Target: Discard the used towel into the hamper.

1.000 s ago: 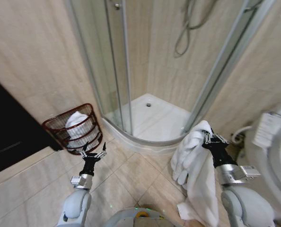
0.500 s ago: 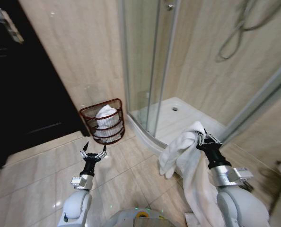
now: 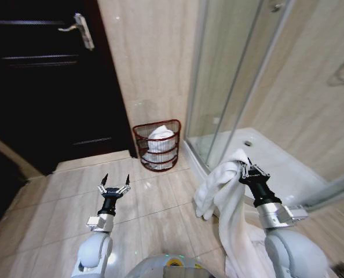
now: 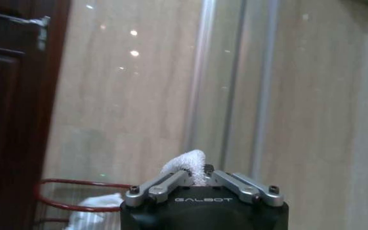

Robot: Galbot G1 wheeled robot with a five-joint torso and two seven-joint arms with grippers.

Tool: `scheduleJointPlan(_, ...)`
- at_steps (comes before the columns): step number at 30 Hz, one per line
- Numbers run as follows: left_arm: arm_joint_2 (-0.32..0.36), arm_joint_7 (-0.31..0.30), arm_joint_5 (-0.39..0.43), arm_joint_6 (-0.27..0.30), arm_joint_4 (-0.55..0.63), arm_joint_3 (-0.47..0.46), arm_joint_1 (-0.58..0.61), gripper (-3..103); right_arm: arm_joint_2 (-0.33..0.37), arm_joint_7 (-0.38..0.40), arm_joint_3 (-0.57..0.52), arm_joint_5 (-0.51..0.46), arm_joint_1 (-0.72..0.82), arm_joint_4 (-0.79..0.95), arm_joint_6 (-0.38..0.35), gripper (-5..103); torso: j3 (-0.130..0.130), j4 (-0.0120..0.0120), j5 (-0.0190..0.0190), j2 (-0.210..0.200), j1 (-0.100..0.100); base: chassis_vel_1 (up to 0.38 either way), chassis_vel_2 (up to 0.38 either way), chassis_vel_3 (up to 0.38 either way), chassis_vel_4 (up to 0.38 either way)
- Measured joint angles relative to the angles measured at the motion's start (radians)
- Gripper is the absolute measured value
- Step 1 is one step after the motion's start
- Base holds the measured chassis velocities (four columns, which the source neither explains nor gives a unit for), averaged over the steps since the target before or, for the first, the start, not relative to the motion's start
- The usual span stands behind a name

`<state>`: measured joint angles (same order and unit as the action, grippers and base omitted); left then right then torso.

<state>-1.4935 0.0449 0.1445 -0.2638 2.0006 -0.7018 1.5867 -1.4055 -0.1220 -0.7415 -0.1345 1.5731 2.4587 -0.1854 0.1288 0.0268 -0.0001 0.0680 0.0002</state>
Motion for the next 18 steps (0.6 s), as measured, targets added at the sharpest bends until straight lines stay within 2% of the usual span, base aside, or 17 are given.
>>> scheduleJointPlan(3,-0.001,-0.010,0.000,0.001,0.000,-0.007,-0.002,100,0.000,-0.001,0.000,-0.001,0.000,0.000,0.003,2,0.003,0.0004,0.0000,0.003,0.000,0.097,0.109,0.115,0.084)
scheduleJointPlan(8,0.003,-0.016,-0.014,0.006,0.009,-0.011,0.003,100,-0.004,-0.004,0.001,-0.002,-0.002,0.003,0.004,2,0.013,-0.0003,0.0001,0.018,0.004,0.025,0.022,0.016,0.019)
scheduleJointPlan(18,0.004,-0.023,-0.025,0.033,0.029,-0.010,0.010,100,0.000,-0.010,0.000,-0.010,-0.003,0.013,0.006,2,0.052,-0.0002,0.0001,0.063,0.012,0.000,0.000,0.000,0.000)
